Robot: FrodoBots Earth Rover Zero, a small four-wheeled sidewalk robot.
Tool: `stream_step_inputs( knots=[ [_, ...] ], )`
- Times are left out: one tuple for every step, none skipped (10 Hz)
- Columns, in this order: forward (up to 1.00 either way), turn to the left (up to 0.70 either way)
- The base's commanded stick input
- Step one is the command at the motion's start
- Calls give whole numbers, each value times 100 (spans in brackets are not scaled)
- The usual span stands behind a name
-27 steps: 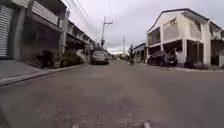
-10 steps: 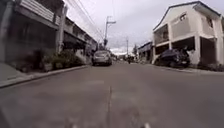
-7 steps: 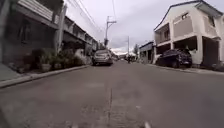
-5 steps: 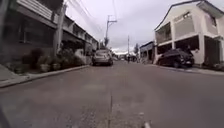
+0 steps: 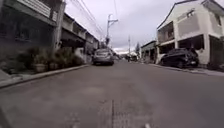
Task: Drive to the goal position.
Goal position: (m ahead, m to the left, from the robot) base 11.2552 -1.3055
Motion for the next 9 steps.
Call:
stream_step_inputs(
  knots=[
    [70,0],
    [70,0],
    [70,0],
    [70,0],
    [70,0],
    [70,0],
    [70,0],
    [70,0],
    [70,-14]
  ],
)
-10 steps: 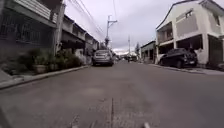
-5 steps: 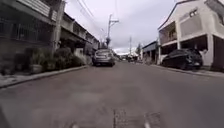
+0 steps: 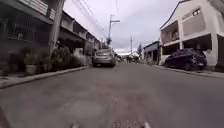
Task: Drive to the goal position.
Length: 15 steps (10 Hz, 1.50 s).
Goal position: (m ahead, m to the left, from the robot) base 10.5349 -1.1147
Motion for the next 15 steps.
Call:
stream_step_inputs(
  knots=[
    [70,-34],
    [70,-30],
    [70,-26],
    [70,0],
    [70,0],
    [70,0],
    [70,0],
    [70,0],
    [70,0],
    [70,0],
    [70,0],
    [70,0],
    [70,0],
    [70,-8],
    [70,-29]
  ],
)
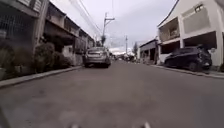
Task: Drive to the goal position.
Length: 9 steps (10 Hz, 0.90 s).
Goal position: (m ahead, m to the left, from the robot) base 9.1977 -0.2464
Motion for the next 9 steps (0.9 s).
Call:
stream_step_inputs(
  knots=[
    [70,0],
    [70,0],
    [70,0],
    [70,0],
    [70,0],
    [70,0],
    [70,0],
    [70,0],
    [70,0]
  ],
)
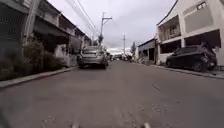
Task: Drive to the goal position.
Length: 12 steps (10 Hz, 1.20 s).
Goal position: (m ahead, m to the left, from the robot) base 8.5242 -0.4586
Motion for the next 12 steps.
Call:
stream_step_inputs(
  knots=[
    [70,0],
    [70,0],
    [70,0],
    [70,-22],
    [70,-23],
    [70,-3],
    [70,0],
    [70,0],
    [70,0],
    [70,0],
    [70,0],
    [70,0]
  ],
)
